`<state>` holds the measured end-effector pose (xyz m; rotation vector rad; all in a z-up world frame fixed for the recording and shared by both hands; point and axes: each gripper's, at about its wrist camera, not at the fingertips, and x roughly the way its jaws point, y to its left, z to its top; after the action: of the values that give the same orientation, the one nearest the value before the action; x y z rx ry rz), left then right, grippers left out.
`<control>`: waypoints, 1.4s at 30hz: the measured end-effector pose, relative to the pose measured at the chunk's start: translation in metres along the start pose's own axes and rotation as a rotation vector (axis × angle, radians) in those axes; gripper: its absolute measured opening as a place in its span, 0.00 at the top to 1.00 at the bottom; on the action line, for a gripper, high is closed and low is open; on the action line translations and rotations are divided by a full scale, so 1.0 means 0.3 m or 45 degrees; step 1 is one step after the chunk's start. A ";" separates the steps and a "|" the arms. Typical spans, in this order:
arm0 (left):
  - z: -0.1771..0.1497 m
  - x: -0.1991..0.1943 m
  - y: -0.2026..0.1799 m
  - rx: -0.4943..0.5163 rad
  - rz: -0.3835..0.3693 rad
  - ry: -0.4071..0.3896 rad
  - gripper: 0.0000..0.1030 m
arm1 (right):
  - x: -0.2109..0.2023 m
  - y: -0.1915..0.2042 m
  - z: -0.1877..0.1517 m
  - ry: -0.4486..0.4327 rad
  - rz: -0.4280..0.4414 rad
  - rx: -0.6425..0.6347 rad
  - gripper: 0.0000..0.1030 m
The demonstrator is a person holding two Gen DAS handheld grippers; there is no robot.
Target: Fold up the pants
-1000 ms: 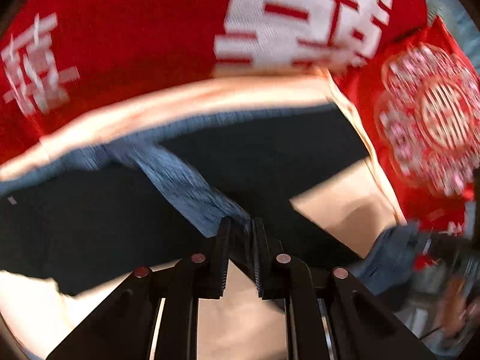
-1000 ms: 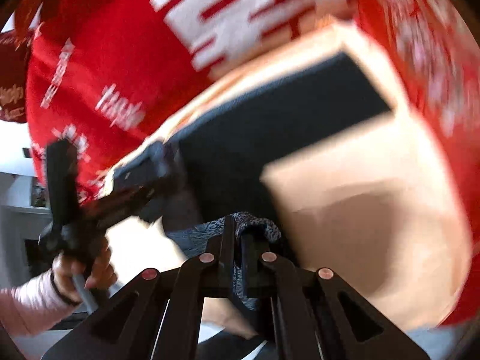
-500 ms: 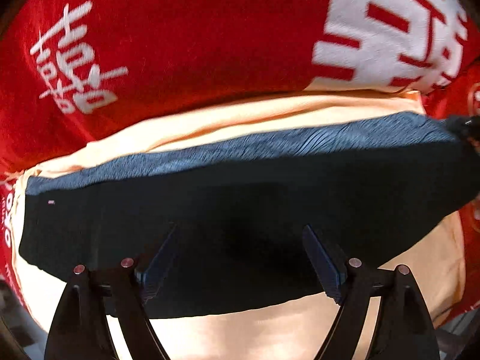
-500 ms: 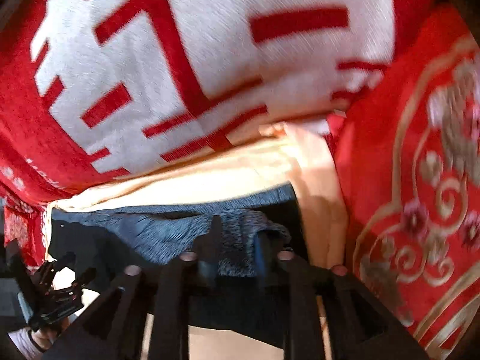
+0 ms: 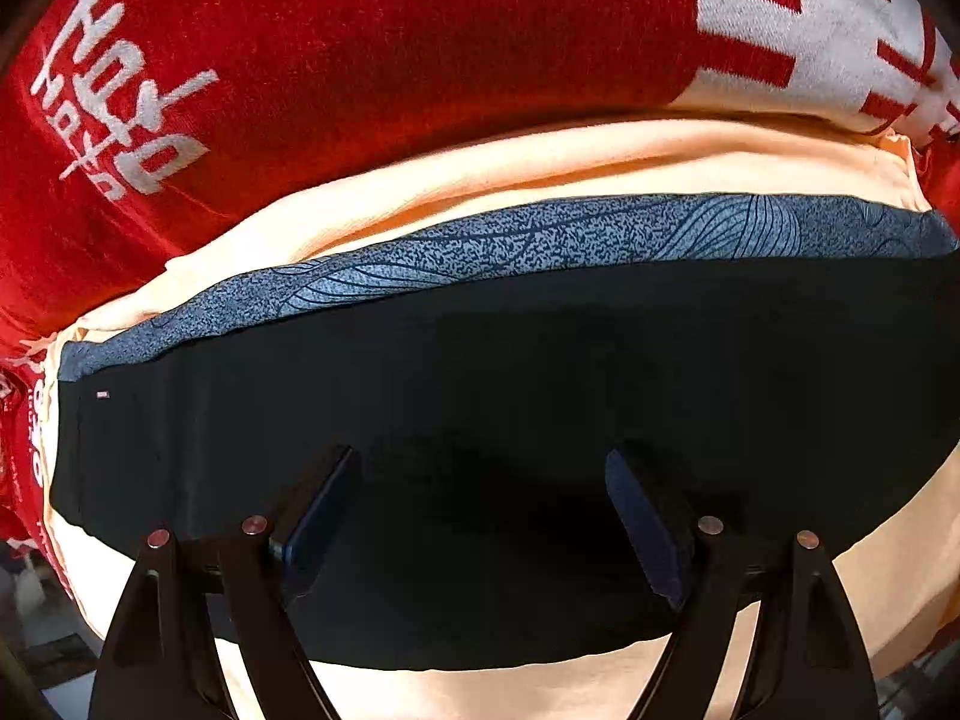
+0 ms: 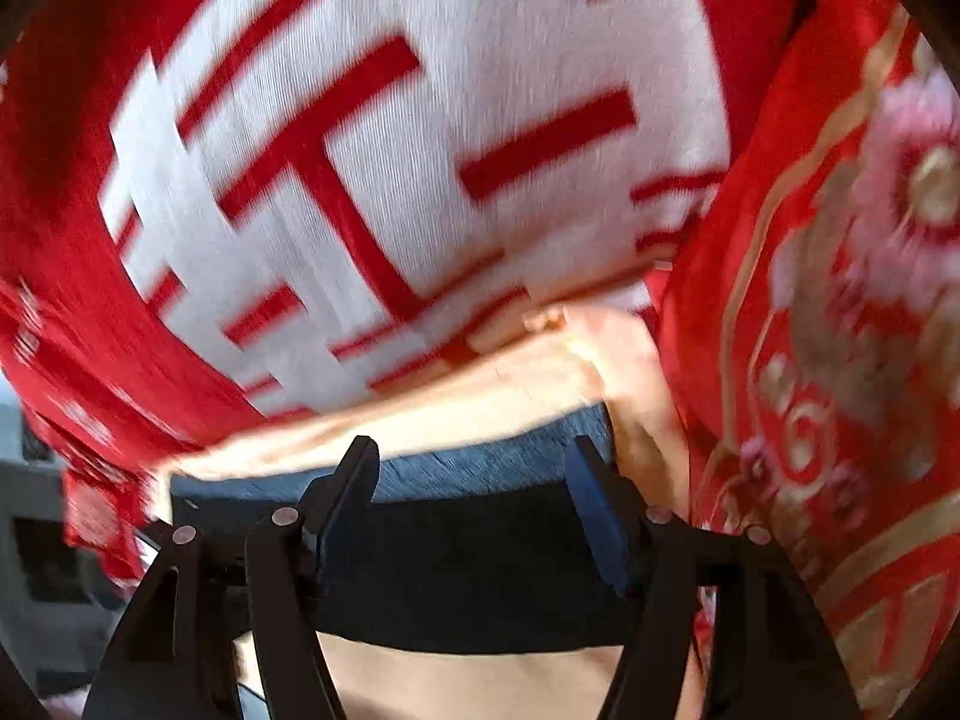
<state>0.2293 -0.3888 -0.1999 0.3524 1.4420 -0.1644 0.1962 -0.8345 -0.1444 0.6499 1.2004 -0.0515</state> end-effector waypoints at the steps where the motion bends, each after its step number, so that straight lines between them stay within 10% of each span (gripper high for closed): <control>1: 0.003 -0.006 0.002 -0.007 0.005 -0.014 0.19 | 0.011 0.009 -0.003 0.017 -0.033 -0.011 0.35; 4: 0.025 -0.013 0.011 -0.045 0.011 -0.040 0.19 | 0.091 0.036 -0.073 0.120 -0.153 -0.109 0.67; 10: 0.091 0.070 0.040 -0.145 0.003 -0.023 0.15 | 0.369 0.066 -0.223 0.220 -0.421 -0.350 0.70; 20: 0.024 0.030 0.223 -0.258 0.034 0.018 0.15 | 0.277 0.020 -0.188 0.129 -0.460 -0.209 0.66; 30: -0.184 -0.021 0.530 -0.401 0.101 0.052 0.15 | 0.227 0.233 -0.484 0.252 0.018 -0.112 0.57; 42: -0.243 0.074 1.035 -0.326 0.129 -0.012 0.15 | 0.626 0.800 -0.912 0.421 0.425 0.028 0.57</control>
<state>0.2631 -0.0711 -0.1856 0.2135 1.4128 0.1002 0.1256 -0.4479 -0.2592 0.8947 1.3931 0.3350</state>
